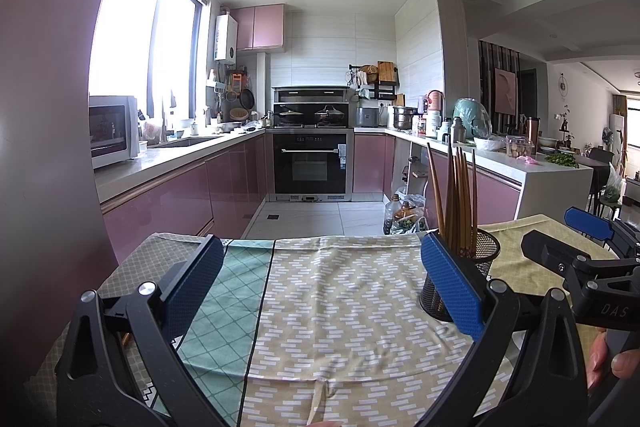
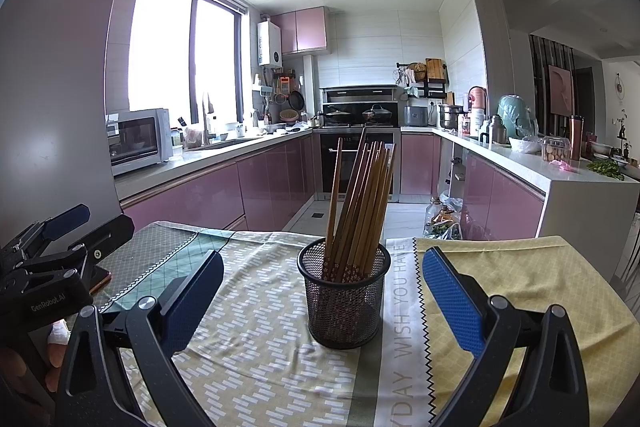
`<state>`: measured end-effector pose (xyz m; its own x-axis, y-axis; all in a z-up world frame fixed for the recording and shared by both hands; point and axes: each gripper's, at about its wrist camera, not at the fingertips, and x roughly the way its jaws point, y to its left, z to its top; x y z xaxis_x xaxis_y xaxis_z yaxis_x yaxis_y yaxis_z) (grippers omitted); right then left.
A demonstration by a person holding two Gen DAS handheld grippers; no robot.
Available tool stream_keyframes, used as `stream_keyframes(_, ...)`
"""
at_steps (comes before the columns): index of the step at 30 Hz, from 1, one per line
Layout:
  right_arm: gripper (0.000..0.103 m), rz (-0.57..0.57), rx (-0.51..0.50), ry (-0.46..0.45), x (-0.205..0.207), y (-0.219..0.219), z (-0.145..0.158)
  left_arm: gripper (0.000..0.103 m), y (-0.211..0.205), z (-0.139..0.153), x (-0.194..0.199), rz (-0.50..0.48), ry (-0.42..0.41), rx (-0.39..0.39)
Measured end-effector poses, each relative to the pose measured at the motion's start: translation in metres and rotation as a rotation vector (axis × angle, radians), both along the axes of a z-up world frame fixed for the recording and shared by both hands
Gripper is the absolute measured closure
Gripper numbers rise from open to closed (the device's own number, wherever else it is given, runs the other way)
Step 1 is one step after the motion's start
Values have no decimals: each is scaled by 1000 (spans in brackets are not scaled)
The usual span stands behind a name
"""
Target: Organize utensils
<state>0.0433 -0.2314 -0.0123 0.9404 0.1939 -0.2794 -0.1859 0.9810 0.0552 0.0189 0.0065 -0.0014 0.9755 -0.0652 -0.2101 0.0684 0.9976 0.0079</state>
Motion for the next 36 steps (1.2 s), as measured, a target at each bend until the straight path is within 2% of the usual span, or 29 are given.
stream_keyframes(29, 7, -5, -3, 32, 7, 1, -7, 6, -6, -7, 6, 12, 35, 13)
stream_keyframes(33, 7, -47, -8, 97, 22, -20, -18, 6, -2, -15, 19, 20, 113, 10)
stream_keyframes(36, 7, -125, -36, 264, 54, -52, -42, 6, 5, -25, 33, 26, 194, 7)
